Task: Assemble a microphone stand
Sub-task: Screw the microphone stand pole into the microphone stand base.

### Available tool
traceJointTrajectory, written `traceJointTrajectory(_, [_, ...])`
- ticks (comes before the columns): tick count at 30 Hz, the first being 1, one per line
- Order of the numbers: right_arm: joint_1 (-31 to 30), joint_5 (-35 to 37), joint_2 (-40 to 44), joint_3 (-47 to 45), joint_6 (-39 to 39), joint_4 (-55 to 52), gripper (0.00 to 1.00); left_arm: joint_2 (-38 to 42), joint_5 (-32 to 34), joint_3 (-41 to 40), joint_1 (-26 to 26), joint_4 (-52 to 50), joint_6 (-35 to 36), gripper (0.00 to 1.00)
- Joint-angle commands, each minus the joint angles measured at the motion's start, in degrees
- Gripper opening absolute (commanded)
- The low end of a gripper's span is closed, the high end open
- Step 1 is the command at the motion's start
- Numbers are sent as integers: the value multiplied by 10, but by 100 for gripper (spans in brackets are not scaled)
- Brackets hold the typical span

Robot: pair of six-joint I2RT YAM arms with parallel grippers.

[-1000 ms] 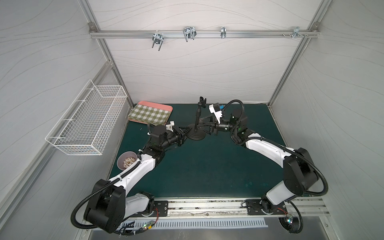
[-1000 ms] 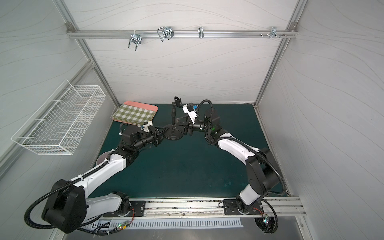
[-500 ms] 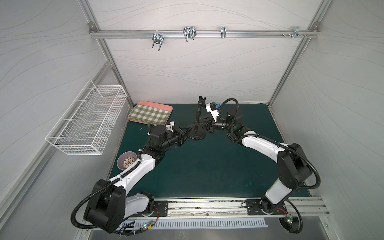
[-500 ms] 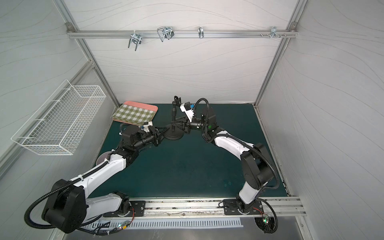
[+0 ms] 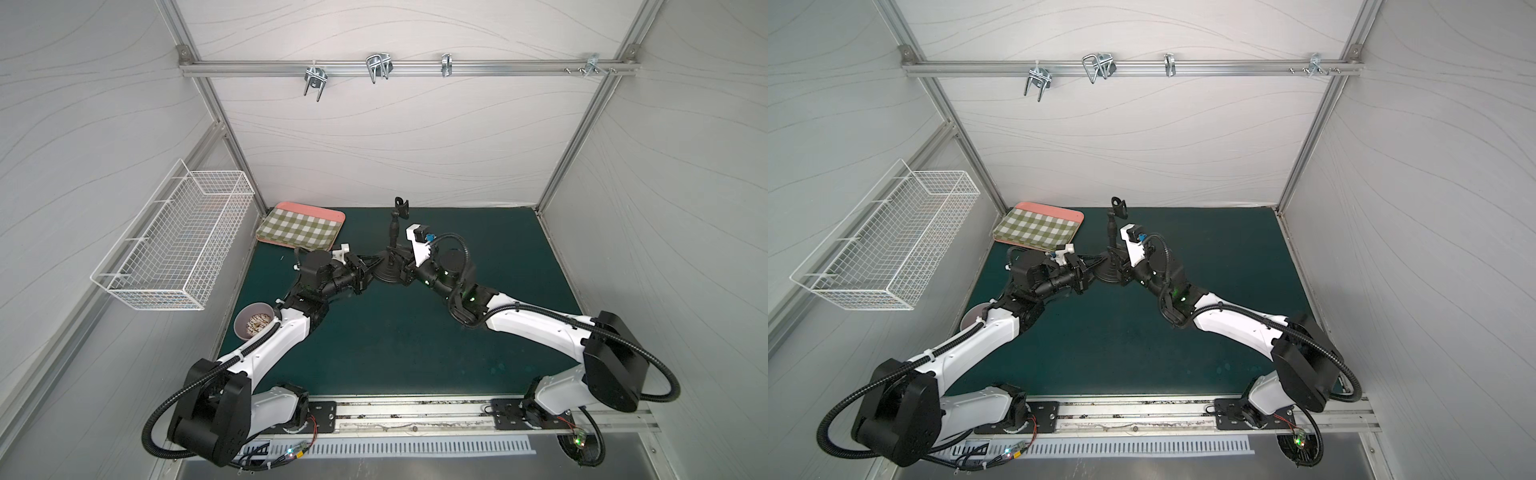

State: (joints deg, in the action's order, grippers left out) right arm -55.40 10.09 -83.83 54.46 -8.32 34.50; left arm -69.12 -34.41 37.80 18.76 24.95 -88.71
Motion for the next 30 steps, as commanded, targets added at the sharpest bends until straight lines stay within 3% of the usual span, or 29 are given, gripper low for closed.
traceJointTrajectory(1, [-54, 57, -2, 6, 24, -16, 16, 3, 13, 16, 0, 91, -21, 0])
traceJointTrajectory(3, [-54, 56, 1, 10, 29, -32, 31, 2, 12, 13, 0, 94, -22, 0])
traceJointTrajectory(6, [-45, 45, 18, 1, 58, -43, 66, 5, 11, 11, 0, 96, -23, 0])
traceJointTrajectory(8, [-18, -10, 35, -8, 60, -55, 75, 5, 12, 9, 0, 96, -23, 0])
traceJointTrajectory(13, [105, -304, 52, -22, 1, -57, 77, 5, 10, 6, -3, 100, -24, 0])
traceJointTrajectory(18, [159, -470, 29, 10, 8, -83, 75, 4, 7, 5, -3, 101, -25, 0])
traceJointTrajectory(24, [179, -558, -14, 53, 4, -81, 66, 5, 6, 6, -3, 98, -25, 0])
traceJointTrajectory(30, [195, -566, -55, 93, -7, -81, 63, 1, 1, 8, -3, 99, -25, 0])
